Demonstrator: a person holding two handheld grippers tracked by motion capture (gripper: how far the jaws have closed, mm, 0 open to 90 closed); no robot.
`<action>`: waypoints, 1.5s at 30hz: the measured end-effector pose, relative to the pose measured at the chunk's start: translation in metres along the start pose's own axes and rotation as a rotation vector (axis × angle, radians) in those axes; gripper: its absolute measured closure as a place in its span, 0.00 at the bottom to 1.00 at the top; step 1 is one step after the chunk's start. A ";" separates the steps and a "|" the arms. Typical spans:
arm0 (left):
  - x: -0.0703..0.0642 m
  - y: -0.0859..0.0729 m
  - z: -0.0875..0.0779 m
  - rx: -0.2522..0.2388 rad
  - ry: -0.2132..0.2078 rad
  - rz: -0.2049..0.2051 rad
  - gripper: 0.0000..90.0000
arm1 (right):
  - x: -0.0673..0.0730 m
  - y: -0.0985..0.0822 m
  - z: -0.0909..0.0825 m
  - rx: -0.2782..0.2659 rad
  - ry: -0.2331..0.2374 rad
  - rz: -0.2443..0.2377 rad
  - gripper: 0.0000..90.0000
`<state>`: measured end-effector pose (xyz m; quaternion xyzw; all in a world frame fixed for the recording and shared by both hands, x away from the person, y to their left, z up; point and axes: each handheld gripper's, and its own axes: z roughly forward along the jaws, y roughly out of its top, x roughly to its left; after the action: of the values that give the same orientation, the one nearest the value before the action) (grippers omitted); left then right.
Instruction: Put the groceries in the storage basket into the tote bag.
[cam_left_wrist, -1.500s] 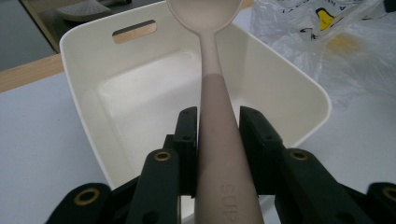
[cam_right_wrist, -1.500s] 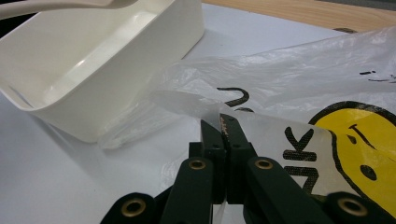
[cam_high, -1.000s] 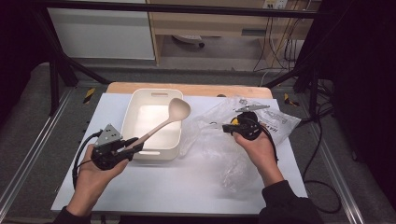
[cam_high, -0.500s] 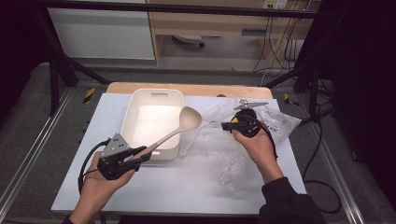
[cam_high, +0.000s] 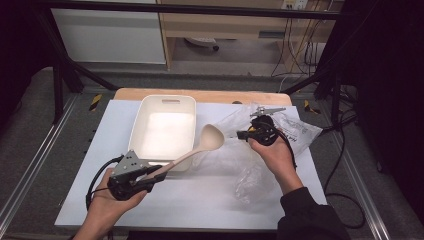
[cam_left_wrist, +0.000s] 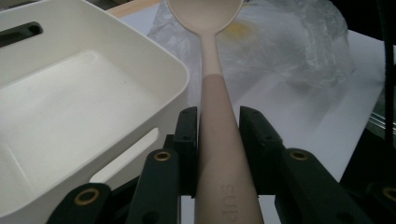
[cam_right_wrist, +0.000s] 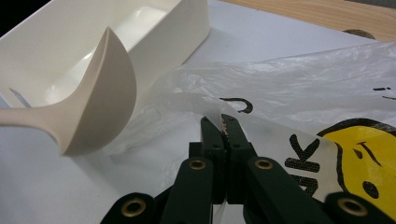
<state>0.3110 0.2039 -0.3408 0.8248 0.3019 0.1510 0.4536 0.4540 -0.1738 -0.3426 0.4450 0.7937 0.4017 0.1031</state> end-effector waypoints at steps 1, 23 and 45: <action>-0.001 0.000 0.000 0.002 -0.003 0.005 0.76 | 0.000 0.000 0.000 -0.002 0.001 0.000 1.00; -0.017 0.001 0.025 0.064 -0.067 0.052 0.76 | -0.001 -0.003 -0.012 -0.013 0.004 -0.008 1.00; -0.029 0.013 0.086 0.101 -0.114 0.101 0.76 | 0.002 -0.016 -0.025 -0.022 0.017 -0.020 1.00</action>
<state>0.3383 0.1234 -0.3758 0.8680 0.2408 0.1111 0.4199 0.4298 -0.1902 -0.3377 0.4323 0.7945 0.4132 0.1054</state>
